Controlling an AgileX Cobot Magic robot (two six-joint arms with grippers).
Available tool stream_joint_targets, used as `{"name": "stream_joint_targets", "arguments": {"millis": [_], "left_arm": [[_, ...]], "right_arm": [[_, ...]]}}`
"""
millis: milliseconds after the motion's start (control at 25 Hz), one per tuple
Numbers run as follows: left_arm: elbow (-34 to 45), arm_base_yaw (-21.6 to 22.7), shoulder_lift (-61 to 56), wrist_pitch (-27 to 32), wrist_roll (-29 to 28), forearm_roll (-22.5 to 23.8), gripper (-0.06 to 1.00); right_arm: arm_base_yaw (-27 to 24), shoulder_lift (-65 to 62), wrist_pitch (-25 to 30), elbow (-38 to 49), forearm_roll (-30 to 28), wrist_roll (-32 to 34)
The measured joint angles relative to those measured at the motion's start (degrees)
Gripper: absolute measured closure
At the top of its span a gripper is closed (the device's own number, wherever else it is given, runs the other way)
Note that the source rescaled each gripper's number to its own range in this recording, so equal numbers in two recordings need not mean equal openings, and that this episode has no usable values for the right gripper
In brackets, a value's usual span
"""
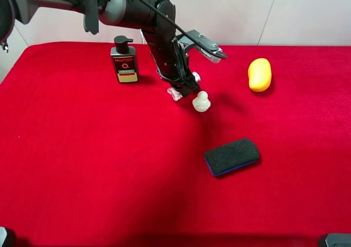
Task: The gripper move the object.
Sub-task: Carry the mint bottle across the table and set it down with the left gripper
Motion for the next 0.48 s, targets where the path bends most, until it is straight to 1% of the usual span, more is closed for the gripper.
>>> {"name": "stream_joint_targets", "arguments": {"millis": [320,400,480], "left_arm": [[0.0,0.0,0.0,-0.2,0.0,0.0,0.94],[0.0,0.0,0.0,-0.2,-0.1,0.0,0.89],[0.0,0.0,0.0,-0.2,-0.1,0.0,0.80]], "right_arm": [[0.0,0.0,0.0,0.0,0.0,0.0],[0.0,0.0,0.0,0.0,0.0,0.0],[0.0,0.0,0.0,0.0,0.0,0.0]]}}
